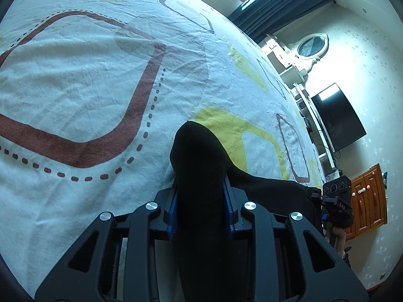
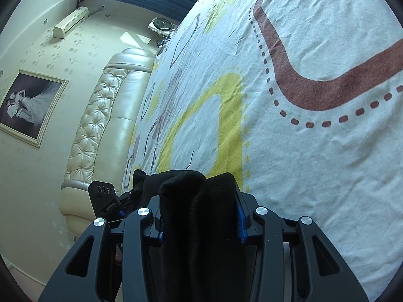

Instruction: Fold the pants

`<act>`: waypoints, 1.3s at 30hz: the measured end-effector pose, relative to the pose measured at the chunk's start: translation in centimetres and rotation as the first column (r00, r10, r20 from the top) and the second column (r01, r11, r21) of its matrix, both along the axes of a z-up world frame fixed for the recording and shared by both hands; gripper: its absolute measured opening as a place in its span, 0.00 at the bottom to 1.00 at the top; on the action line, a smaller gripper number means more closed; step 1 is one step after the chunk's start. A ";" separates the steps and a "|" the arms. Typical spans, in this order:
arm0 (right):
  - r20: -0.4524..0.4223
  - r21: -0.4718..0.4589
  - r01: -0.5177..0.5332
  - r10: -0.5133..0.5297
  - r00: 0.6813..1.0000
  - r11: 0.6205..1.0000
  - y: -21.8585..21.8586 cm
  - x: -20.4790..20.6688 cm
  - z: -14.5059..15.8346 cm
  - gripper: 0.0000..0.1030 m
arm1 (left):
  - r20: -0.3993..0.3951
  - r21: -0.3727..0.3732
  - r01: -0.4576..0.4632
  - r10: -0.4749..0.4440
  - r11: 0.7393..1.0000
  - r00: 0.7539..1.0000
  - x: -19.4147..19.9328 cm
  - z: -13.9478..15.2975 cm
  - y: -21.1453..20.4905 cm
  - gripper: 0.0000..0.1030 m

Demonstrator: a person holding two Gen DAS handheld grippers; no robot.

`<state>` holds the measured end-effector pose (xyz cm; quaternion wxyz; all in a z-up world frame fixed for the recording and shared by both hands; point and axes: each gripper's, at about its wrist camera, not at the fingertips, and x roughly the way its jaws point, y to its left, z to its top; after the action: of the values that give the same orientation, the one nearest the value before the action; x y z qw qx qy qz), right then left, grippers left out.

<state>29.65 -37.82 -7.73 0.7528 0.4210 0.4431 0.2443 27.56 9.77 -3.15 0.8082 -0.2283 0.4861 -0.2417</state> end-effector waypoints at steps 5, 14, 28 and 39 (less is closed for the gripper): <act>-0.005 0.000 0.000 0.000 1.000 1.000 0.0 1.0 0.0 0.40 | -0.001 0.003 -0.005 0.005 1.000 1.000 1.1 0.0 0.0 0.28; -0.007 0.005 0.002 -0.002 1.000 1.000 0.0 2.4 -0.1 0.40 | 0.000 -0.006 -0.021 0.021 1.000 1.000 2.3 -0.2 0.2 0.28; -0.010 0.045 0.009 -0.009 1.000 0.999 -0.5 2.0 -1.0 0.40 | -0.010 -0.054 -0.028 0.028 0.998 1.000 2.1 -0.8 1.0 0.30; -0.003 0.067 0.012 -0.012 1.000 0.998 -0.8 2.0 -1.2 0.40 | -0.014 -0.072 -0.031 0.030 0.997 0.999 2.1 -1.1 1.3 0.31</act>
<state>31.68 -38.60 -8.90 0.7391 0.4491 0.4331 0.2540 29.65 11.11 -4.25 0.7998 -0.2662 0.4788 -0.2452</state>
